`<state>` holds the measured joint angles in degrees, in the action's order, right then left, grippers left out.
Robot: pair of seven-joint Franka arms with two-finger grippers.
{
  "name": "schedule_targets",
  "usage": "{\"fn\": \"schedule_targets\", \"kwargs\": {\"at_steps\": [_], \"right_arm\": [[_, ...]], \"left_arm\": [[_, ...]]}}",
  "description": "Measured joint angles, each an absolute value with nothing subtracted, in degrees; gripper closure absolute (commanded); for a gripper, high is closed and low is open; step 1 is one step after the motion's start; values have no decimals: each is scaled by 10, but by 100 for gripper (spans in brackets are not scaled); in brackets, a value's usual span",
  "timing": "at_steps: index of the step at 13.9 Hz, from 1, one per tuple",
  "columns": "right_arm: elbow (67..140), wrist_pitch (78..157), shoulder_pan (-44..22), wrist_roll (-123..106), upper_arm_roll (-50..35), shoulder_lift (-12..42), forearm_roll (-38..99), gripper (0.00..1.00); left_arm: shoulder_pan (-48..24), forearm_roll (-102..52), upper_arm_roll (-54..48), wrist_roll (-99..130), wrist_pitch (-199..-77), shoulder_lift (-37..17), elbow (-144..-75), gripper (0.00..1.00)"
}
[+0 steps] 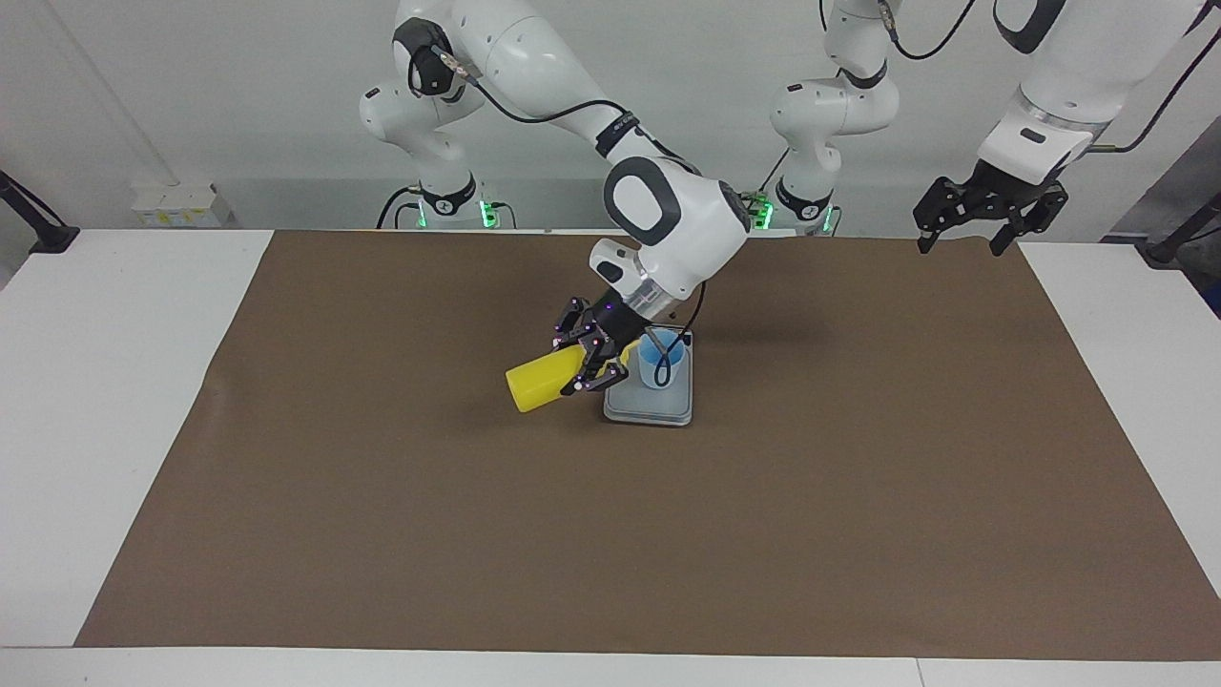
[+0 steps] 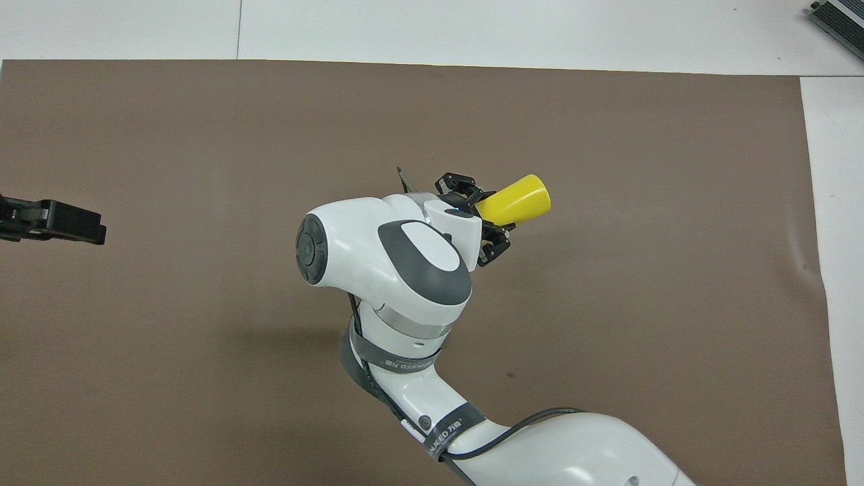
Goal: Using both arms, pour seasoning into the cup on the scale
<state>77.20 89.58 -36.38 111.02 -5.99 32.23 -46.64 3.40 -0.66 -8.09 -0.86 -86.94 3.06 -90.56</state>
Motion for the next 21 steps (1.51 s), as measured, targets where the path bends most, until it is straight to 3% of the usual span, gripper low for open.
{"fn": "schedule_targets", "kwargs": {"at_steps": [12,21], "right_arm": [[831,924,-399,1110,-67,323,-609,100],[841,950,-401,1110,-68,319,-617,100]], "left_arm": [[34,-7,-81,-9,-869,31,-906,0],[34,-7,-81,-9,-869,31,-906,0]]}}
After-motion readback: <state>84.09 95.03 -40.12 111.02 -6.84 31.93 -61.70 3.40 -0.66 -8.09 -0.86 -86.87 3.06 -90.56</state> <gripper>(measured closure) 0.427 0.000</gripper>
